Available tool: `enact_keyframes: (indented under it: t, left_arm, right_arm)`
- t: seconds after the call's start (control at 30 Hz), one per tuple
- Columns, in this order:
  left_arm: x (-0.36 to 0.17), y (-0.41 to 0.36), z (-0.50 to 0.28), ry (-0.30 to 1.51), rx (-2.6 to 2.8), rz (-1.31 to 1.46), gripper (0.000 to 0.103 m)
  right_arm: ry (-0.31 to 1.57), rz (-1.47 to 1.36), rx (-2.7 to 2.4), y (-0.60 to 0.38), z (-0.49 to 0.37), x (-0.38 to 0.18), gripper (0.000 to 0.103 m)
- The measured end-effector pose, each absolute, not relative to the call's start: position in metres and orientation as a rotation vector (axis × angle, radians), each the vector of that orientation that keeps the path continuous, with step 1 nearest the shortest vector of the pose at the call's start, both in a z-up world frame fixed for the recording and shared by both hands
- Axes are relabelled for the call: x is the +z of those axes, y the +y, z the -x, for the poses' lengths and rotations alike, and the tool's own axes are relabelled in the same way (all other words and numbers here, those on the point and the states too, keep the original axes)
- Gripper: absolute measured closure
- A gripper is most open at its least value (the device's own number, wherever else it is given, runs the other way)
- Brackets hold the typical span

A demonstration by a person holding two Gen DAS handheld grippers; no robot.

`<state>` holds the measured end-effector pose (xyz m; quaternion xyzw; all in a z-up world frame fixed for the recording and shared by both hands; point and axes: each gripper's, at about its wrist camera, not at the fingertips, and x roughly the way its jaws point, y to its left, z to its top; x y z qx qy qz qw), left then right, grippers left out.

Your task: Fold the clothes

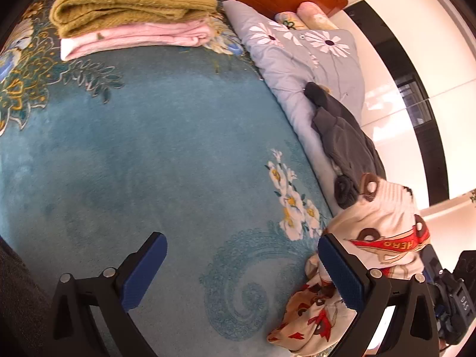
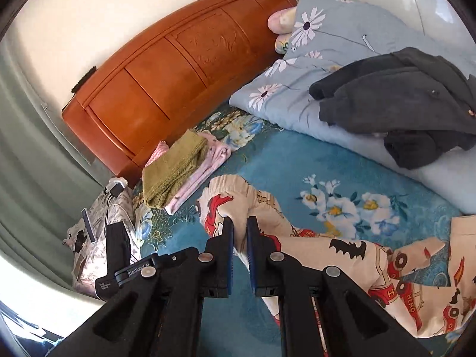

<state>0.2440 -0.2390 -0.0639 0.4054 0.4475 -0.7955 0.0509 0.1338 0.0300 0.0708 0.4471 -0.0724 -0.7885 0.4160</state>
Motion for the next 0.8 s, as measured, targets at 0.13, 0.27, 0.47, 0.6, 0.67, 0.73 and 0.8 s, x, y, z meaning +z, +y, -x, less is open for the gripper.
enact_keyframes:
  t: [0.13,0.27,0.47,0.6,0.67,0.73,0.8]
  left_arm:
    - [-0.054,-0.229,-0.230,1.400,-2.596,-1.245,0.000]
    - [-0.040,-0.220,-0.221,1.547,-2.772,-1.218,0.001]
    - [-0.017,-0.192,-0.204,1.496,-3.019,-1.274,0.012]
    - [-0.024,-0.183,-0.202,1.583,-3.004,-1.354,0.051]
    - [-0.029,-0.183,-0.205,1.579,-2.986,-1.365,0.065]
    - [-0.032,-0.186,-0.209,1.568,-2.962,-1.360,0.079]
    - [-0.036,-0.191,-0.212,1.528,-2.920,-1.356,0.084]
  right_arm:
    - [-0.158,-1.129,-1.944,0.038,-0.145,0.071,0.094]
    - [-0.162,-1.127,-1.917,0.052,-0.153,0.080,0.094]
    - [-0.132,-1.156,-1.903,0.059,-0.160,0.085,0.094]
    - [-0.116,-1.191,-1.904,0.055,-0.158,0.077,0.094]
    - [-0.116,-1.217,-1.909,0.053,-0.155,0.069,0.094]
    - [-0.107,-1.245,-1.912,0.051,-0.153,0.062,0.094]
    - [-0.072,-1.286,-1.884,0.045,-0.157,0.050,0.094]
